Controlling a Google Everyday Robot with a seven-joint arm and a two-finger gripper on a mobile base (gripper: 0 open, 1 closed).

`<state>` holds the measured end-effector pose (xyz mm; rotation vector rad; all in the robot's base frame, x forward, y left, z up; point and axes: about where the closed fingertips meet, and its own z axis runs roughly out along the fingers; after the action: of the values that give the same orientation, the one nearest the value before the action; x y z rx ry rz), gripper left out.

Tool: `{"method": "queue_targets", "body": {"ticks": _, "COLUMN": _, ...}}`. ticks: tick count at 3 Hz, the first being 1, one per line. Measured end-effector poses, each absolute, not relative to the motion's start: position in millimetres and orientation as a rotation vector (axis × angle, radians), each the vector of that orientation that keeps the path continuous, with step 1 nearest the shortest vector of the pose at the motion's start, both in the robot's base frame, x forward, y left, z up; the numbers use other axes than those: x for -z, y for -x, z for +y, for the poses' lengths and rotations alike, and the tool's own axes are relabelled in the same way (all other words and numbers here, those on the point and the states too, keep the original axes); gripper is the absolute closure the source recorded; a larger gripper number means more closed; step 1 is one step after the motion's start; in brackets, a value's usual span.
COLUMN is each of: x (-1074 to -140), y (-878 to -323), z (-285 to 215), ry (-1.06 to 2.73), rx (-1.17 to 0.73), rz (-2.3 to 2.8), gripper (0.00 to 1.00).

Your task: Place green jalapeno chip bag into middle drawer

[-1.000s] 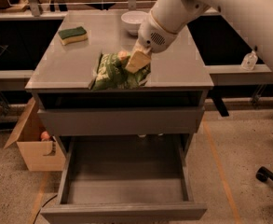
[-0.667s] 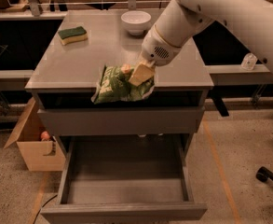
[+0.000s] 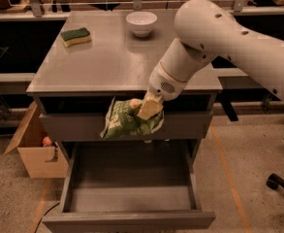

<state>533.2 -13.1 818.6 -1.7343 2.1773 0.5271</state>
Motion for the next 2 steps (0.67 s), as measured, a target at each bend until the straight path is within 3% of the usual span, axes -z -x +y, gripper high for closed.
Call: {"method": "queue_targets", "body": {"ticks": 2, "x": -733.1, "y": -515.8, "z": -29.9, "ry": 1.646, "rx": -0.591, "rz": 2.299, "gripper": 1.00}}
